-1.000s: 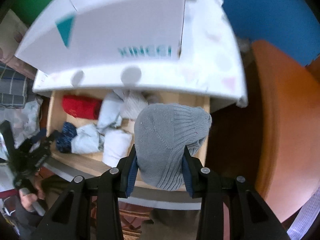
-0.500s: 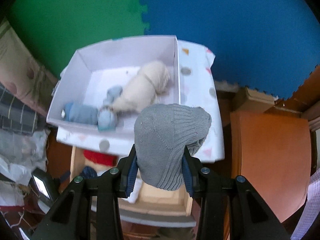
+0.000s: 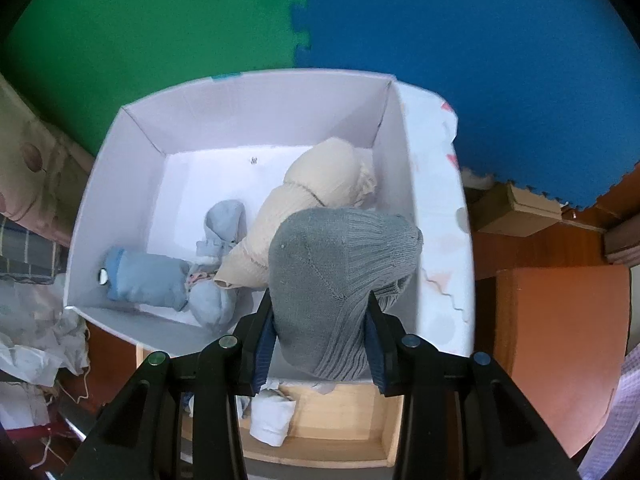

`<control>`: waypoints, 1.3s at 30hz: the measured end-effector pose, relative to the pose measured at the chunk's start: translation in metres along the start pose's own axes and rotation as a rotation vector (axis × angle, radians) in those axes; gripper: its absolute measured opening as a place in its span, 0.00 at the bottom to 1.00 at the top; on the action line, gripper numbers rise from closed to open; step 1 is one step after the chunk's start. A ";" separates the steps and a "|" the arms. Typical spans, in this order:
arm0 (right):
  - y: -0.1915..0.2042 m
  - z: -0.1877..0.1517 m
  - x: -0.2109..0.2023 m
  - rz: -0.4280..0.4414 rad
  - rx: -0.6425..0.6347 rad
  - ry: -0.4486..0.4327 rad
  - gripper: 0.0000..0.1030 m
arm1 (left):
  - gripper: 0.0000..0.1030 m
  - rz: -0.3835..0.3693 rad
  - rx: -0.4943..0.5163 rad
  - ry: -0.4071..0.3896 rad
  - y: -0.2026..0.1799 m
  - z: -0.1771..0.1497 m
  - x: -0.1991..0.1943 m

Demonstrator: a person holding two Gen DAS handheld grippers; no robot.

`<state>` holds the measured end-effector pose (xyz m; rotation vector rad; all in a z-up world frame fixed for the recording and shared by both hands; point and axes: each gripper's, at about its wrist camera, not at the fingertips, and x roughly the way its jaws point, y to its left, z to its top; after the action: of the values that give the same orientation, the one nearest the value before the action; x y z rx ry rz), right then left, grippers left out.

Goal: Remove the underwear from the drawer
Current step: 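Lift the grey knit underwear into the white box with the right tool and release, then return the right tool down over the white underwear in the drawer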

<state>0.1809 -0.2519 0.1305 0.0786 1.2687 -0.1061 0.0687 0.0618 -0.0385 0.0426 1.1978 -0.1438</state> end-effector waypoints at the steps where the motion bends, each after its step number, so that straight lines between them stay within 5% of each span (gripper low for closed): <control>1: 0.001 0.001 0.006 -0.003 0.001 0.009 0.36 | 0.54 0.001 -0.001 0.001 0.000 0.000 0.000; 8: 0.004 0.002 0.038 -0.009 0.006 0.059 0.42 | 0.54 -0.003 -0.007 0.002 0.001 0.000 0.001; 16: 0.000 -0.006 0.004 -0.002 -0.009 -0.002 0.50 | 0.54 -0.006 -0.012 0.005 0.001 0.001 0.001; 26: 0.008 -0.093 -0.043 0.043 -0.128 0.007 0.51 | 0.54 -0.004 -0.006 0.006 0.001 0.000 0.001; 39: 0.038 -0.196 0.096 0.076 -0.114 0.276 0.51 | 0.54 0.001 -0.025 0.008 0.008 -0.001 0.001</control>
<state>0.0281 -0.1942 -0.0194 0.0442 1.5424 0.0446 0.0692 0.0695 -0.0398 0.0225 1.2074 -0.1279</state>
